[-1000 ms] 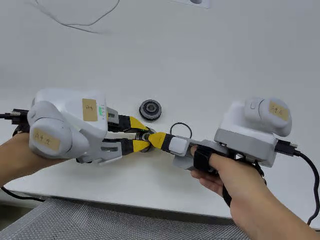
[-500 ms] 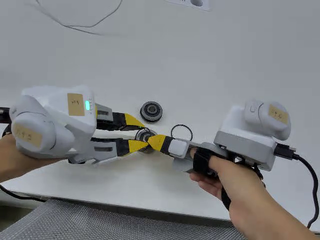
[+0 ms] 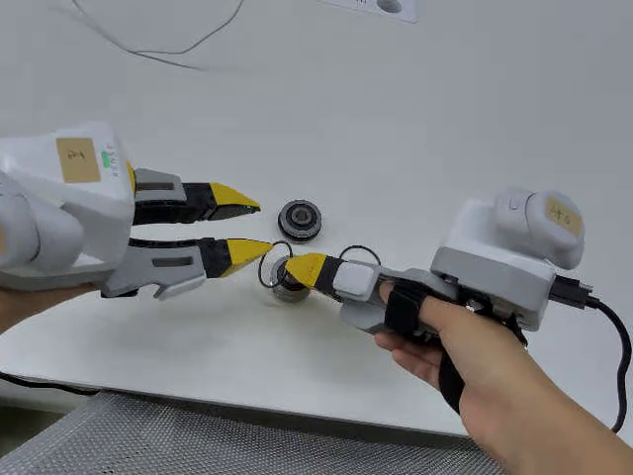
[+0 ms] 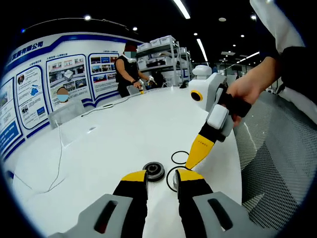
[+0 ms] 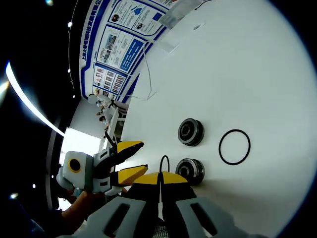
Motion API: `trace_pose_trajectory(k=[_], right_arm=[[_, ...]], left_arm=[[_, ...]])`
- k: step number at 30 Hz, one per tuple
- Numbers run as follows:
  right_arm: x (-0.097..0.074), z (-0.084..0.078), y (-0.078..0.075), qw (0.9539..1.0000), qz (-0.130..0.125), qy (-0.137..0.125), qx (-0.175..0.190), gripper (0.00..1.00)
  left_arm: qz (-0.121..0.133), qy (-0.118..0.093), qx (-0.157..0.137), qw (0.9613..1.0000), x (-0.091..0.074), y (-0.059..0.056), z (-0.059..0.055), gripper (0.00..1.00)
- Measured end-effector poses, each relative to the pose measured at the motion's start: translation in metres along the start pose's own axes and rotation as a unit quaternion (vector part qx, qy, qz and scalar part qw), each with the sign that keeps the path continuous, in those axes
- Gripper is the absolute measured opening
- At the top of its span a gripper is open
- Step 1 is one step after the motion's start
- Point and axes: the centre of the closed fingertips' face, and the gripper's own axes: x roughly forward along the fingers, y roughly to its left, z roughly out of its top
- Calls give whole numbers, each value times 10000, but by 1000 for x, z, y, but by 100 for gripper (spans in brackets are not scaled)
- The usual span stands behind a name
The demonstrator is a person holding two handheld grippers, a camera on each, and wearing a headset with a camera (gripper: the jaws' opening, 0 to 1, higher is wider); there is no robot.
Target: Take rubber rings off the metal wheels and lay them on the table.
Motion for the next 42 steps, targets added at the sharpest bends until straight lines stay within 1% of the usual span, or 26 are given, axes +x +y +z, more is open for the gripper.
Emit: trace_pose_trajectory(k=[4, 7, 10, 13, 15, 17, 18, 21, 23, 26, 32, 37, 42], right_arm=[[-4, 6, 4, 10000, 58, -56, 7, 1], [-10, 13, 3, 9999, 64, -146, 13, 1], [-18, 22, -1, 9997, 14, -243, -2, 1], [-25, 31, -10, 9994, -89, -331, -32, 1], [-29, 36, -18, 9991, -178, -394, -4, 1], [-32, 39, -30, 9986, -320, -419, -13, 1], [-34, 41, -38, 9982, -419, -436, 14, 1], [-38, 42, -55, 9971, -593, -467, 122, 1], [-41, 40, -66, 9959, -760, -450, 178, 1], [-44, 38, -76, 9948, -884, -456, 239, 1], [-47, 38, -87, 9924, -1057, -537, 319, 2], [-50, 40, -95, 9899, -1251, -599, 279, 2], [-53, 40, -100, 9875, -1453, -610, 100, 2]], left_arm=[[70, -110, -115, 9998, -2, 6, 6, 25], [100, -238, -204, 9995, -3, 7, 10, 29], [147, -363, -257, 9989, -4, 9, 13, 35], [129, -341, -256, 9990, -5, 8, 13, 36], [118, -327, -248, 9991, -4, 8, 12, 37], [112, -336, -256, 9990, -5, 7, 12, 38], [102, -332, -281, 9990, -4, 7, 12, 38], [92, -308, -264, 9991, -4, 7, 11, 38], [78, -306, -280, 9991, -4, 7, 11, 38], [79, -341, -321, 9989, -4, 7, 12, 38], [48, -309, -329, 9990, -2, 5, 11, 39], [5, -268, -320, 9991, -1, 2, 8, 38], [-46, -224, -299, 9993, 0, -1, 6, 38]])
